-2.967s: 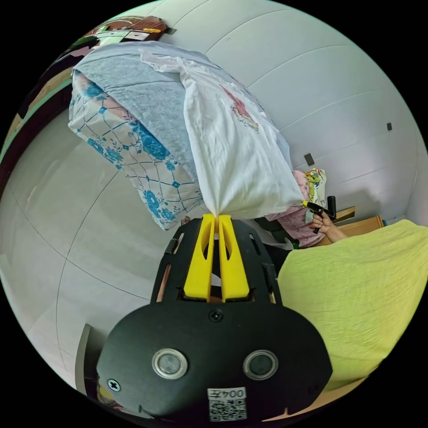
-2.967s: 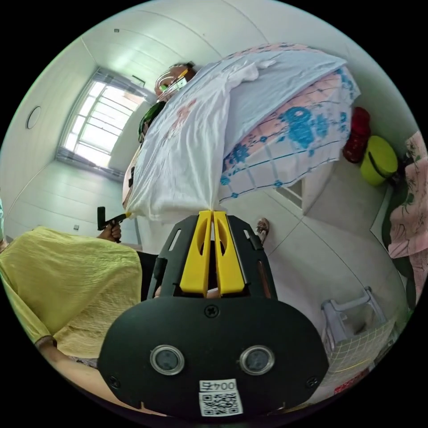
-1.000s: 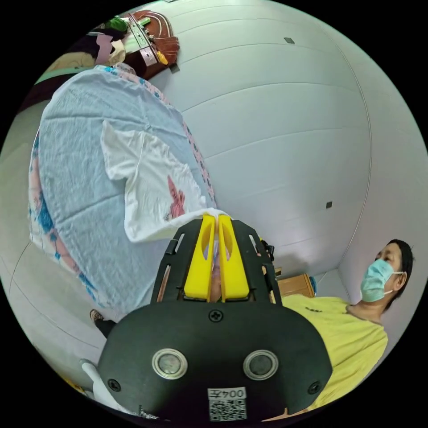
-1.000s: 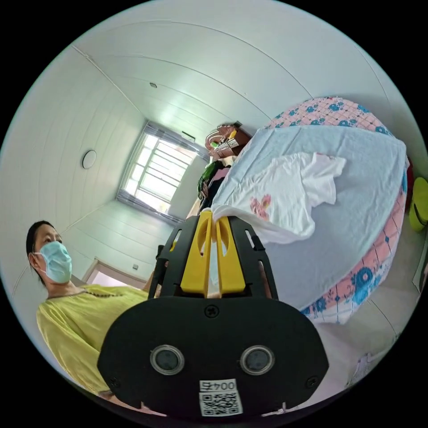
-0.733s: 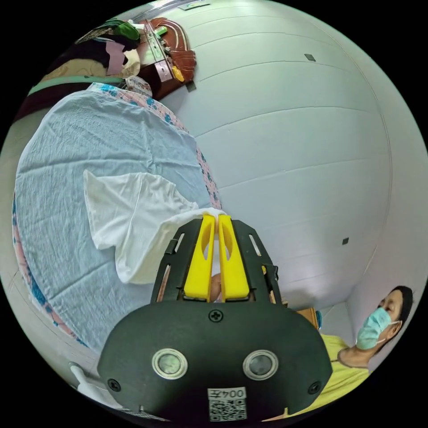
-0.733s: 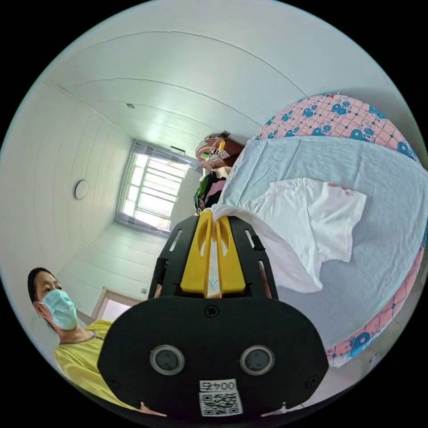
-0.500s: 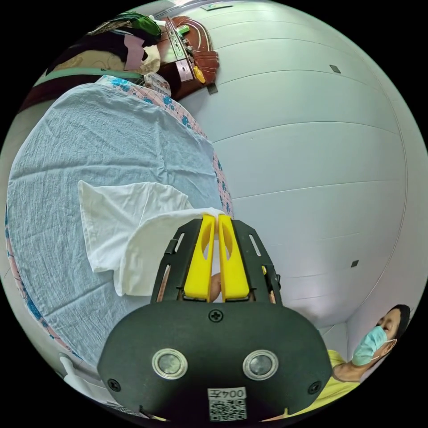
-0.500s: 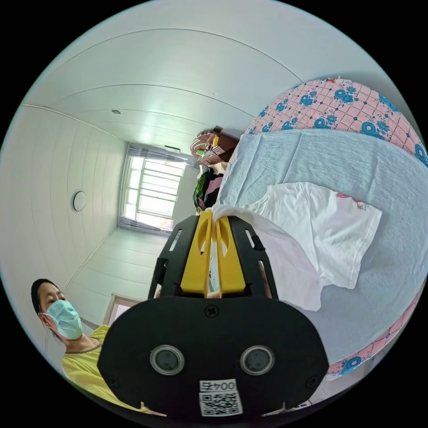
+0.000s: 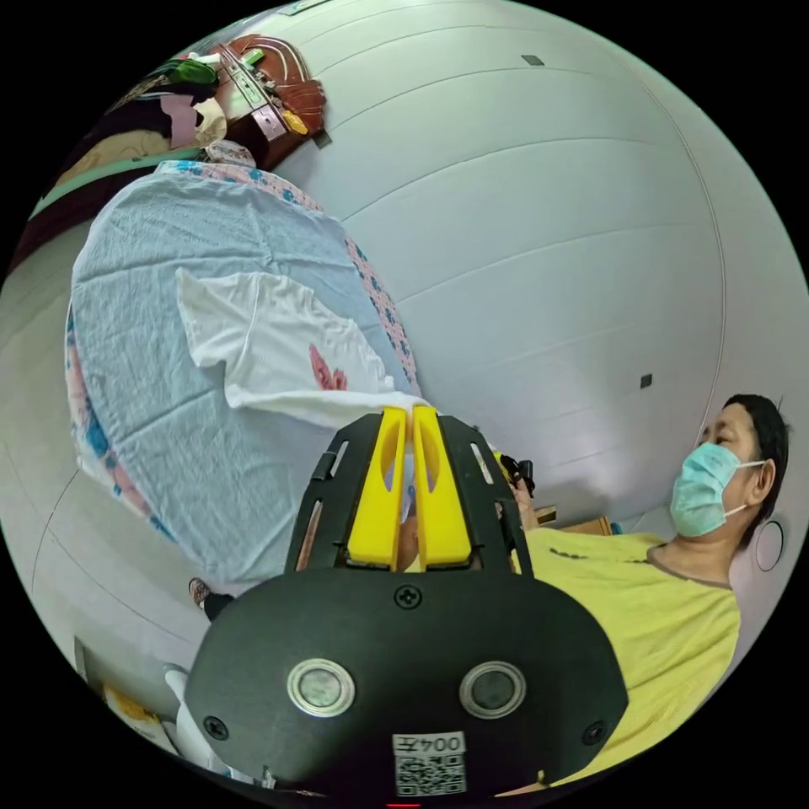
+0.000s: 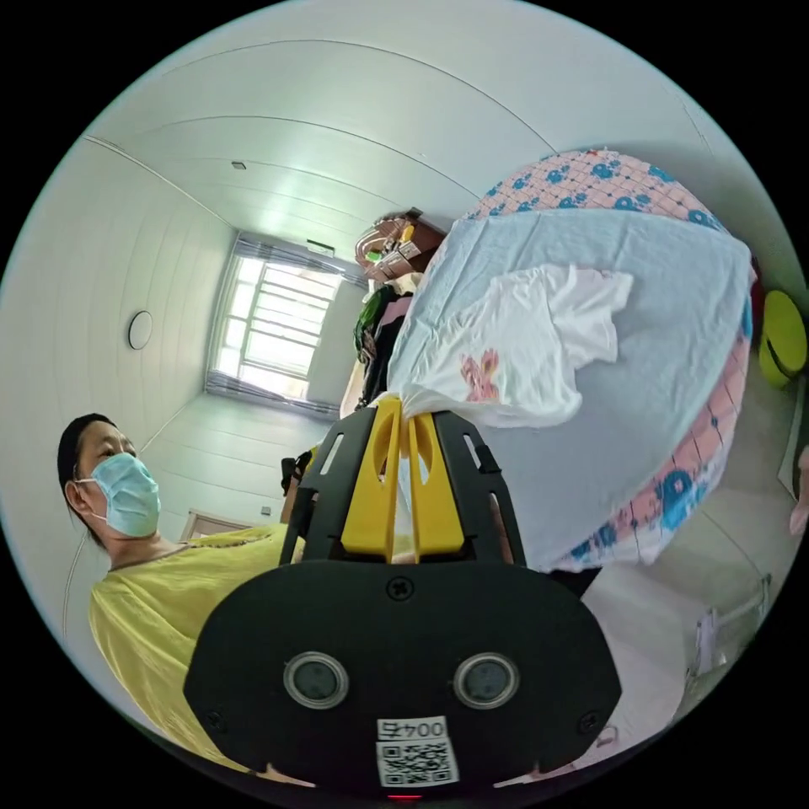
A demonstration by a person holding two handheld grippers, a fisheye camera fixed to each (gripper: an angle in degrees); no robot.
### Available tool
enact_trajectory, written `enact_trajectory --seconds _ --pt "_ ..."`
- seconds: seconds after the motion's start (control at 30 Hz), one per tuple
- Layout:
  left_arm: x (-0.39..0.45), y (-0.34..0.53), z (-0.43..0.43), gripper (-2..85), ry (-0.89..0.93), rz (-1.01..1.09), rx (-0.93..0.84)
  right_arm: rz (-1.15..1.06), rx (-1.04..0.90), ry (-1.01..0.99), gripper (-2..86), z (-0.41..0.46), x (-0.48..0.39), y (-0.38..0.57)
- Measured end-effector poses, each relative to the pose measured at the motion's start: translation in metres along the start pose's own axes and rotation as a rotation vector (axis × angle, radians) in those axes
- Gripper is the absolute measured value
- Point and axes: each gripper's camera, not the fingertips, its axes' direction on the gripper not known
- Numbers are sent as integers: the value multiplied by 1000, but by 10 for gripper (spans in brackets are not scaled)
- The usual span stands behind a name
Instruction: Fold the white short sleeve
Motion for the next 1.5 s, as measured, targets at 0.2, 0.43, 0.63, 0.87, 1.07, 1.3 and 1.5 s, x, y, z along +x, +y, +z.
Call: enact_trajectory --seconds 0.2,0.43,0.63,0.87,1.07,1.3,1.5 --pt "-34 77 18 14 10 -58 -119 95 -85 96 -4 20 37 101" --pt "-96 137 86 13 -78 -104 -243 181 -83 202 -4 72 127 164" --pt "-97 160 134 16 -233 -17 -319 205 -162 317 -3 113 160 190" --pt "-82 164 201 30 -425 75 -407 239 -171 330 2 140 195 192" --pt "-57 166 237 89 -617 92 -417 258 -229 467 61 157 198 186" --pt "46 132 234 87 -656 246 -141 87 -84 720 67 103 129 173" --pt "120 42 388 76 -643 450 -202 -252 -97 766 65 175 68 79"
